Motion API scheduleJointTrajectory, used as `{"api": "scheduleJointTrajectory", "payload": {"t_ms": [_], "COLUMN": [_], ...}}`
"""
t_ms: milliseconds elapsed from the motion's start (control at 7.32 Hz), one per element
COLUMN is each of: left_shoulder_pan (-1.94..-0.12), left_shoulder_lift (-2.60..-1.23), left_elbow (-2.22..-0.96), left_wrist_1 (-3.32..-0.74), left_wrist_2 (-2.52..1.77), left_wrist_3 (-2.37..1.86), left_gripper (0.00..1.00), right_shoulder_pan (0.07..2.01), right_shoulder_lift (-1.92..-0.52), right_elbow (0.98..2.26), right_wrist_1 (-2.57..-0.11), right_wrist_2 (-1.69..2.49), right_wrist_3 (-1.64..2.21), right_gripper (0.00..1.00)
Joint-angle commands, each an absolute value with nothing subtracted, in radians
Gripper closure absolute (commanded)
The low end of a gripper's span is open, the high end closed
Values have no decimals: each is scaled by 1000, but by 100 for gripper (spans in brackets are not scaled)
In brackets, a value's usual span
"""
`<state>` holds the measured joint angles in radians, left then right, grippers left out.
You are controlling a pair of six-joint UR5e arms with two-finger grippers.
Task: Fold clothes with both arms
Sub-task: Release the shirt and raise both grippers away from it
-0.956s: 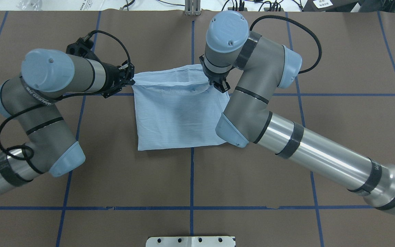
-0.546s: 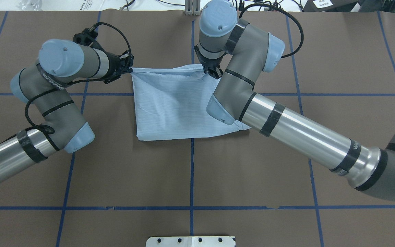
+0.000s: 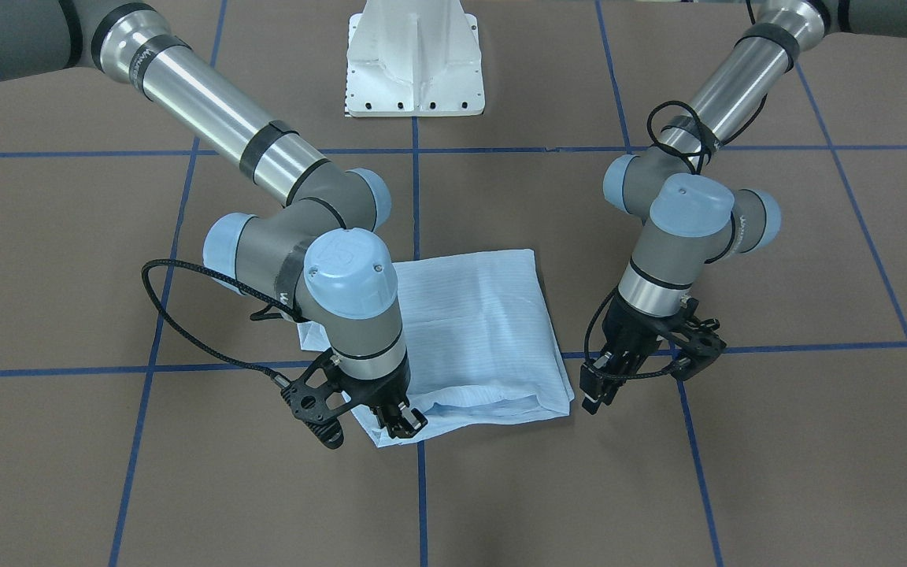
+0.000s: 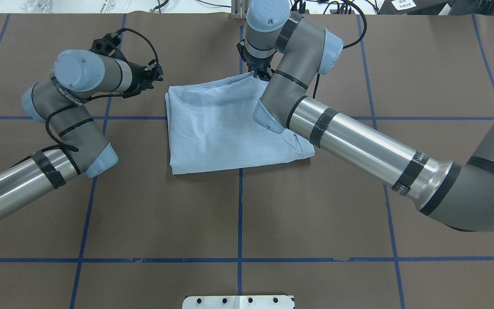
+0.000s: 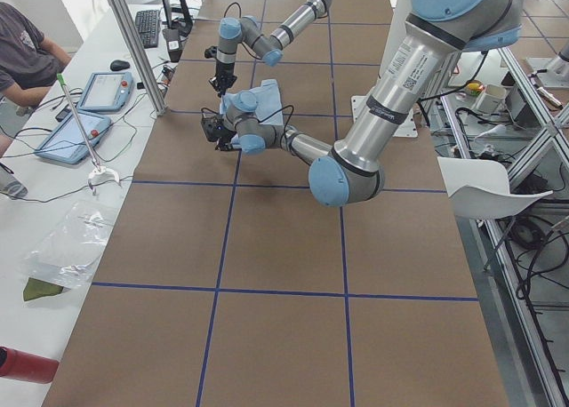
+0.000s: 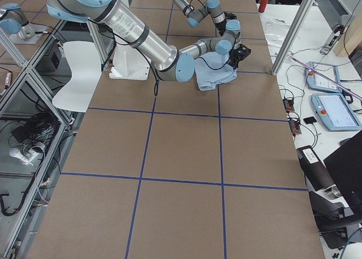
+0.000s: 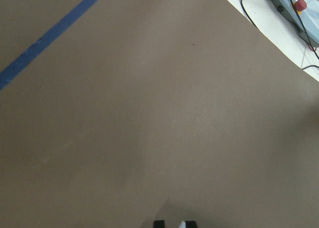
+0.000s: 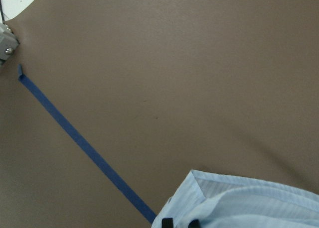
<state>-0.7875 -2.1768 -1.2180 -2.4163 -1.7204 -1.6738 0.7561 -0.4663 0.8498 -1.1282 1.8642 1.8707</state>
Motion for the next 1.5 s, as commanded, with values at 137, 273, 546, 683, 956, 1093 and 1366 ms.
{"api": "scheduleJointTrajectory", "payload": {"t_ms": [137,273,546,683,956,1093,1366], "left_shoulder_pan": [-802,-813,-863,-894,-1025,-1105,-1271], "left_shoulder_lift": [-2172,-2140,-1996,-1902,-1711,-1645,-1595], "left_elbow": [-1209,-1259,-1432,-1512,-1639,-1649,-1660], "left_wrist_1": [-2471,-2467,-2456,-2454,-2439,-2438,-2265], "left_wrist_2": [-1729,-1796,-1916,-1952,-2070,-2127,-2201], "left_wrist_3": [-1641,-1596,-1377,-1236,-927,-732,-344], "left_gripper": [0,0,0,0,0,0,0], "right_shoulder_pan": [842,862,940,995,1139,1243,1378], "right_shoulder_lift": [-446,-478,-694,-778,-968,-1067,-1297], "right_elbow": [824,853,1088,1182,1354,1443,1653], "right_wrist_1": [-1147,-1160,-1250,-1320,-1418,-1474,-1625], "right_wrist_2": [1973,1995,2089,2114,2225,2274,2283], "right_wrist_3": [1731,1647,1376,1220,865,687,373], "right_gripper": [0,0,0,0,0,0,0]}}
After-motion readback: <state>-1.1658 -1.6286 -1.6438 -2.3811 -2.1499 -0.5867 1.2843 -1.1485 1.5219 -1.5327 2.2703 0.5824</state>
